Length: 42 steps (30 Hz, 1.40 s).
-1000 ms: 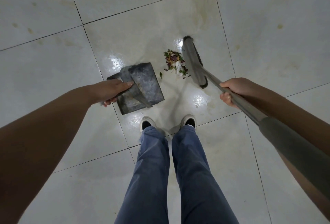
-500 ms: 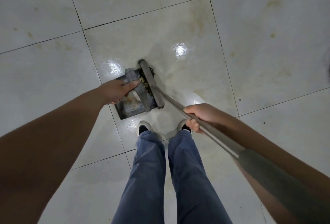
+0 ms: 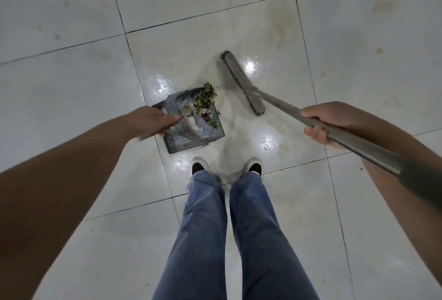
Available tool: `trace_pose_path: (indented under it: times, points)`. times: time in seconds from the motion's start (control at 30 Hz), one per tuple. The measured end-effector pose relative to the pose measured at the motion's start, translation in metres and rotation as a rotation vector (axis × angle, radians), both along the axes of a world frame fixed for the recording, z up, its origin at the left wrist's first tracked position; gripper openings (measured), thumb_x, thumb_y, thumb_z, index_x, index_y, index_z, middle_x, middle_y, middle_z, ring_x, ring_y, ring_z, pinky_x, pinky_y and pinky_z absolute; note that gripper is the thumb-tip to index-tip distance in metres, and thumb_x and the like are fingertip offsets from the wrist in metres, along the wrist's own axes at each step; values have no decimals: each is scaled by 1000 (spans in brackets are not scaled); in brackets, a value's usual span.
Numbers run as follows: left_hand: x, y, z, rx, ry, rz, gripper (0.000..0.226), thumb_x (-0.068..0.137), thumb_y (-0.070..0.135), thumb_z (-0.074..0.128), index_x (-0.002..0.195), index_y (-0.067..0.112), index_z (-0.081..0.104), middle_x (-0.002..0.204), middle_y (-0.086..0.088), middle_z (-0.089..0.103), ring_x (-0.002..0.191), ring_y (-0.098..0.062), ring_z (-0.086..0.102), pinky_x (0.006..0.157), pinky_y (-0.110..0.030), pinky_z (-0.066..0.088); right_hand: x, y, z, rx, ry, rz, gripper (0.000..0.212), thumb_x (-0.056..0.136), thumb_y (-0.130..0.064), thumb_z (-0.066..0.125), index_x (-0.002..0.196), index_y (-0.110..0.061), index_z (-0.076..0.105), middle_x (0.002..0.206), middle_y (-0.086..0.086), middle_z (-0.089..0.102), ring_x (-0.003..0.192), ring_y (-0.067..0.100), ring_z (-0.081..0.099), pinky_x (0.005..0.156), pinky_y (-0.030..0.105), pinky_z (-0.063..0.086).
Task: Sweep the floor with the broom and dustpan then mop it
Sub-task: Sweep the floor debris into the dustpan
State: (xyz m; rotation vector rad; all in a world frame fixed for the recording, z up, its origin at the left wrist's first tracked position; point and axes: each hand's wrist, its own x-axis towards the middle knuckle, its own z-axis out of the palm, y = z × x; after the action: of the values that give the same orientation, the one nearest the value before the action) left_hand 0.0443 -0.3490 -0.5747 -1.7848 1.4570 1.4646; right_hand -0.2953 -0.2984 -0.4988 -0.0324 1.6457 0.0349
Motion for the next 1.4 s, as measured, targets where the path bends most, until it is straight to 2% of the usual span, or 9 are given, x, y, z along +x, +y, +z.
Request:
trace_pose_path:
  times: [0.13,0.23,0.3,0.43,0.53,0.7,0.87,1.23,1.4]
  points:
    - [-12,6,-6,-44,-84,139,61,74,72,49,63,13,61,64,-1,64,67,-14,57,61,-26,38,4,-8,-8,-4,-8,-58,26,101,-25,35,80,-10,37,51,2,35,19,4,31,24,7,28]
    - [-13,13,-11,-62,-136,232,61,70,71,57,65,11,59,67,-5,64,76,-23,62,82,-33,48,9,-4,-11,-10,-23,-111,25,102,-24,34,80,-12,33,33,1,34,18,5,31,24,7,30]
    - [-7,17,-11,-20,-71,417,56,70,62,67,77,7,59,79,-8,64,79,-23,62,85,-34,53,9,1,-12,-7,-31,-129,24,102,-23,33,81,-11,33,32,1,34,19,5,32,24,8,31]
    - [10,26,0,-91,-28,592,34,77,44,69,72,12,60,69,-2,61,61,-12,57,67,-20,52,8,11,-13,33,-96,-168,19,102,-23,34,88,-10,35,38,1,35,21,6,35,24,10,34]
    - [29,34,12,-144,0,734,29,78,38,69,69,11,61,59,1,58,46,-6,55,37,-8,40,11,15,-16,53,-109,-175,19,102,-24,35,88,-11,36,49,1,34,23,5,36,24,10,33]
    - [56,57,25,-155,-29,958,35,79,45,66,64,14,57,63,-4,53,58,-18,50,57,-26,39,20,18,-14,62,-172,-248,22,102,-26,35,86,-11,36,53,1,31,22,5,36,24,10,34]
    - [63,86,24,-167,8,1189,30,81,40,63,67,16,54,62,-3,49,57,-17,48,55,-27,37,29,15,-6,1,-174,-313,23,101,-26,36,84,-11,39,63,0,26,23,3,35,24,9,33]
    - [78,150,-21,-169,-142,1265,29,90,25,36,65,11,41,63,-6,39,61,-22,36,55,-30,30,29,2,-28,-48,-113,-316,21,102,-23,33,87,-11,38,64,-1,27,22,2,33,23,9,32]
    - [85,161,-27,-125,-101,1264,28,91,23,35,68,10,45,66,-7,41,64,-22,36,62,-32,32,39,7,-32,-13,-86,-284,21,102,-22,34,85,-10,37,64,0,28,22,2,33,23,9,31]
